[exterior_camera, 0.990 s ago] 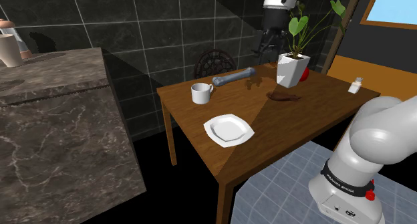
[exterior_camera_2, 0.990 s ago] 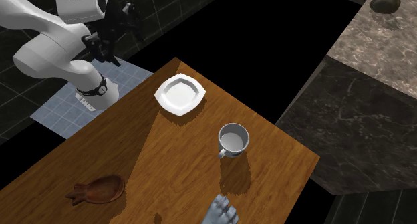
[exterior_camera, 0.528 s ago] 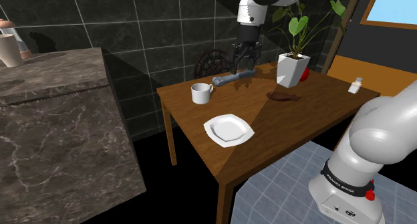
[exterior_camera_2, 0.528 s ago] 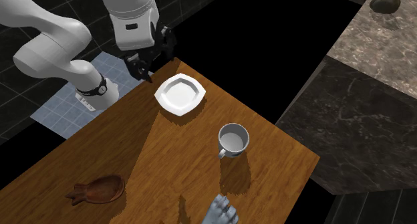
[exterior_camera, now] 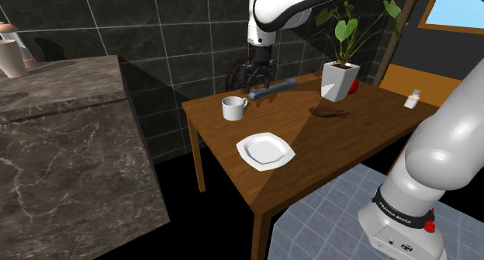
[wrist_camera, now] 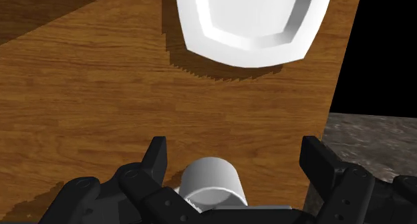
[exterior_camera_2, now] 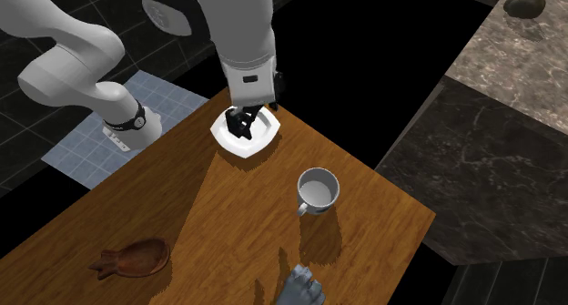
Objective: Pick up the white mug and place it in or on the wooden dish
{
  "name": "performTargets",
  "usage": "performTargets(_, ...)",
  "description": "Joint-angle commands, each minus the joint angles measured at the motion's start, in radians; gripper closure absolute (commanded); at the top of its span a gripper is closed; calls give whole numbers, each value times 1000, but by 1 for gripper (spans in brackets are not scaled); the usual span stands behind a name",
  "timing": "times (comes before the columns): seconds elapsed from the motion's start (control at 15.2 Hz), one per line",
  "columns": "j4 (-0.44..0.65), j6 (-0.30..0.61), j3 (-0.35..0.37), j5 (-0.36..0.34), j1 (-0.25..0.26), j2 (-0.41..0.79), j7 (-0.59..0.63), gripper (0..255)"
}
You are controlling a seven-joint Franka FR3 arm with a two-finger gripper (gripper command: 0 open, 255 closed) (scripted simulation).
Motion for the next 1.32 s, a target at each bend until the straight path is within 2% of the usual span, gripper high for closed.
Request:
performTargets(0.0,49,32,10,-22,2,78,27,0)
performTargets(0.46,269,84,15,-110,17,350,104,0)
performTargets(0.92,571,65,-7,-184,54,634,159,0)
performTargets(1.25,543,119,-10,-189,53,660,162,0)
